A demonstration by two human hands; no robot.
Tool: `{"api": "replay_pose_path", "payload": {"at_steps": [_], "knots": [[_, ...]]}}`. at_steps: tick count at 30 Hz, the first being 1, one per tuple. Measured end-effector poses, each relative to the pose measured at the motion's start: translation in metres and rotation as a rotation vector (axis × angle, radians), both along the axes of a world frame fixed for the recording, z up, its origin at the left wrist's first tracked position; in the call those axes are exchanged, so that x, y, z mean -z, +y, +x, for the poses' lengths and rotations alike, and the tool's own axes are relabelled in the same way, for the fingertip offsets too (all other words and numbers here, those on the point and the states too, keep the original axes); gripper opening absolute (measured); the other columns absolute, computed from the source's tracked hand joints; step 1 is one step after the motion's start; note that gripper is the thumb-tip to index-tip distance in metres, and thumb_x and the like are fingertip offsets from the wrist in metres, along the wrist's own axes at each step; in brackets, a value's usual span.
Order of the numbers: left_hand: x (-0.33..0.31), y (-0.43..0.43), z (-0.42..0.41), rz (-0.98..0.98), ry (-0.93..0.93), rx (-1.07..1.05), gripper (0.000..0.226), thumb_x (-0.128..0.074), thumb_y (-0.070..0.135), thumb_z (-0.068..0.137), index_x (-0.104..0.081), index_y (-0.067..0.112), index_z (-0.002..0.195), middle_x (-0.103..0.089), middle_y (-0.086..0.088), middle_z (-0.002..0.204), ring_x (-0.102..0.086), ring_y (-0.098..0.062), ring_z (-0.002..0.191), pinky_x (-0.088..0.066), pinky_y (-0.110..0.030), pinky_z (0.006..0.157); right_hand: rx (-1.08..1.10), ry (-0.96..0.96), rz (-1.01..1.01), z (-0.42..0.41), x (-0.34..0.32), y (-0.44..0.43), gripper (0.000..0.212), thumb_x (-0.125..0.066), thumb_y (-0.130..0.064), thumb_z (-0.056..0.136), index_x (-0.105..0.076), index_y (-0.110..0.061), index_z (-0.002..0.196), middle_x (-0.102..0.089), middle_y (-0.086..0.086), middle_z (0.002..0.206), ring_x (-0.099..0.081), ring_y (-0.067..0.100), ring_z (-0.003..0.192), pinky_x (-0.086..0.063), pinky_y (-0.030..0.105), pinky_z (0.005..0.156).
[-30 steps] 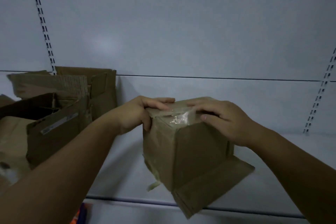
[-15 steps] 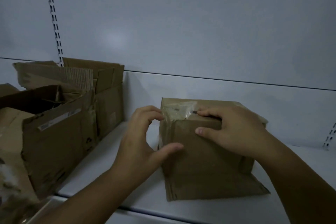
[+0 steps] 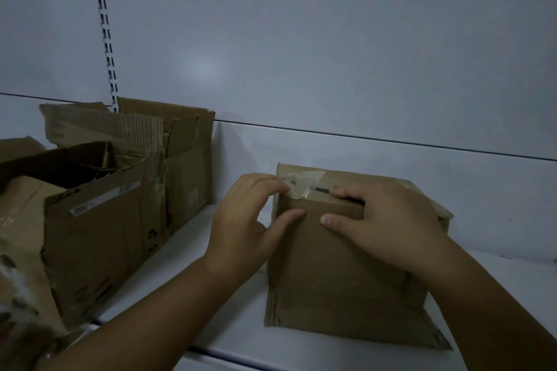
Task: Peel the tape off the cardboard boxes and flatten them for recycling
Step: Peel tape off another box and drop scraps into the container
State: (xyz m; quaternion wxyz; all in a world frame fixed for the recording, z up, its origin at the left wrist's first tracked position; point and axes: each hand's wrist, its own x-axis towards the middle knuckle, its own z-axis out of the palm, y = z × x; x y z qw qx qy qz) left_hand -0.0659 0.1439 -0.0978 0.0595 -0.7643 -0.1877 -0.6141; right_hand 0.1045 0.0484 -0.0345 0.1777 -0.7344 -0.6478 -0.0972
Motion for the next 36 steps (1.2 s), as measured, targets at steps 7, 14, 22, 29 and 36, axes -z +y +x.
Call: {"api": "replay_pose_path", "payload": {"at_steps": [7,14,22,29,36], "knots": [[-0.003,0.004,-0.003,0.179,0.062,0.004,0.017,-0.067,0.017,0.086,-0.068,0.003,0.076,-0.063,-0.009,0.085,-0.057,-0.022,0.078,-0.049,-0.035,0.065,0.000,-0.005,0.015,-0.001,0.000,-0.002,0.056,-0.050,-0.069,0.079,-0.047,-0.046,0.130,-0.053,-0.021,0.132,-0.049,0.008,0.118,-0.041,0.030,0.090],[-0.010,-0.008,-0.005,-0.180,0.030,0.092,0.017,-0.056,0.029,0.087,-0.063,0.017,0.078,-0.059,0.010,0.084,-0.055,-0.004,0.082,-0.047,-0.016,0.074,-0.012,-0.024,0.020,0.000,0.002,-0.003,0.054,-0.048,-0.069,0.079,-0.047,-0.048,0.129,-0.054,-0.023,0.130,-0.050,0.006,0.116,-0.040,0.028,0.087],[-0.044,-0.013,-0.016,-0.753,-0.205,0.343,0.014,-0.057,0.005,0.090,-0.062,0.008,0.077,-0.071,-0.002,0.073,-0.068,-0.012,0.069,-0.055,-0.022,0.060,-0.073,-0.051,0.083,-0.002,0.003,-0.009,0.047,-0.047,-0.066,0.082,-0.050,-0.047,0.125,-0.054,-0.027,0.124,-0.049,-0.001,0.111,-0.031,0.021,0.077],[-0.056,-0.013,-0.014,-1.003,-0.306,0.527,0.020,-0.039,0.008,0.099,-0.057,0.015,0.095,-0.064,-0.001,0.068,-0.059,-0.009,0.058,-0.049,-0.020,0.051,-0.177,0.025,0.102,0.009,0.004,-0.008,0.085,-0.020,-0.098,0.052,-0.056,-0.054,0.114,-0.051,-0.040,0.116,-0.048,-0.010,0.107,-0.033,0.019,0.081],[-0.048,-0.043,-0.019,-0.603,0.222,0.485,0.043,-0.029,0.059,0.093,-0.065,0.036,0.094,-0.065,0.013,0.097,-0.058,-0.001,0.097,-0.042,-0.009,0.082,-0.377,0.494,0.106,0.037,-0.010,-0.011,0.056,-0.041,-0.083,0.069,-0.074,-0.039,0.081,-0.070,-0.026,0.094,-0.062,-0.009,0.094,-0.045,0.009,0.082]]}}
